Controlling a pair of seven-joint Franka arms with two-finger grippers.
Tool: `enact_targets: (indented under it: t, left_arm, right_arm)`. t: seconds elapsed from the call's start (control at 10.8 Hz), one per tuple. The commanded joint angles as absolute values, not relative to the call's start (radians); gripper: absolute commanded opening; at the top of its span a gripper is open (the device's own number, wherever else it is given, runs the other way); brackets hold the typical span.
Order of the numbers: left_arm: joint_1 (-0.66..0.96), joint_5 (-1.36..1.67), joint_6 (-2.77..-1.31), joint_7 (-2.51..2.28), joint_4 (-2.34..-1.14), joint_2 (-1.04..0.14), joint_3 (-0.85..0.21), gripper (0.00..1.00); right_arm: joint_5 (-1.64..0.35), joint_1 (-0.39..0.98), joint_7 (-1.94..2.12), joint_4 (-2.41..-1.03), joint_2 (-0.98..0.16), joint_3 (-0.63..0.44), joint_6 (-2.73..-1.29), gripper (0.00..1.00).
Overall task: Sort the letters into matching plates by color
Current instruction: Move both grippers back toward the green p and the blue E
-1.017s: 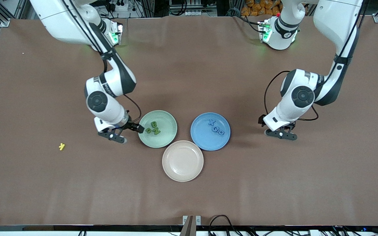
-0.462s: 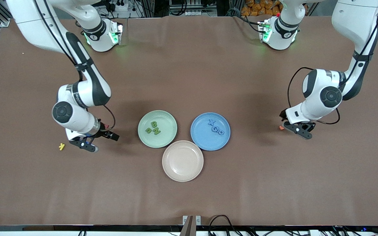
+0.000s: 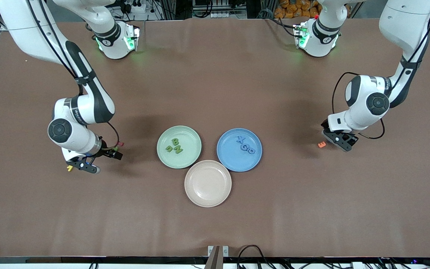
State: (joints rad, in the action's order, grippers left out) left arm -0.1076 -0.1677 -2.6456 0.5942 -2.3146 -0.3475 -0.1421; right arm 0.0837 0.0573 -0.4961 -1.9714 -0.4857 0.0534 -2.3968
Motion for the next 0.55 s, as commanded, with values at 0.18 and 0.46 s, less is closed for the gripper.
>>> enact_targets:
  t: [0.18,0.46]
  left_arm:
    - [-0.164,-0.183,-2.671,0.692,-2.310,-0.383,-0.156,1.00]
    - [-0.158,-0.173,-2.692,0.673,-2.295,-0.408,-0.156,1.00]
  right_arm:
    - [0.118,0.017,-0.491,-2.100,-0.439,0.055,-2.530,1.00]
    - [0.106,0.011,-0.503,-2.131,-0.431,0.054,-2.568,1.00]
